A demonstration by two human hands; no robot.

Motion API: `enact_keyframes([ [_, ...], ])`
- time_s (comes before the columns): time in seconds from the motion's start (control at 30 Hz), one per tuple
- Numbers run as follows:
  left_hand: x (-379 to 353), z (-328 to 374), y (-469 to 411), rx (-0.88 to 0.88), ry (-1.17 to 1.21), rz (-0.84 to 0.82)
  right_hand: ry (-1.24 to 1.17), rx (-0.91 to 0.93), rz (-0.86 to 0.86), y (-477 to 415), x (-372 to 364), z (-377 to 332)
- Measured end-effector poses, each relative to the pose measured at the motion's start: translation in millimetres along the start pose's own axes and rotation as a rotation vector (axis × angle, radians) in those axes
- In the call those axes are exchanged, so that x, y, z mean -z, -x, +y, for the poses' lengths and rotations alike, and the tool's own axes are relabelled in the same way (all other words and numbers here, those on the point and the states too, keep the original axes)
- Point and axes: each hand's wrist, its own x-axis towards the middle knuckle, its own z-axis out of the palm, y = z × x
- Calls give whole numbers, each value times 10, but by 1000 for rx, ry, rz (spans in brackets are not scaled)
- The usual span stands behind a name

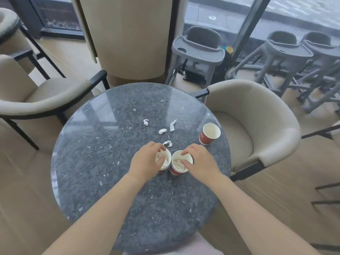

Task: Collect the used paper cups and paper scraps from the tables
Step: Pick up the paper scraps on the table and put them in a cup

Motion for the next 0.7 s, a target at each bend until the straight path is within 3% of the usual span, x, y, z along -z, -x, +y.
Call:
enact_keyframes([
  [0.3, 214, -135, -328, 142, -11, 57, -43, 72, -24, -526, 150, 91],
  [0.7, -29, -106, -988, 421, 111, 89, 126, 365, -369, -1809, 34, 504],
])
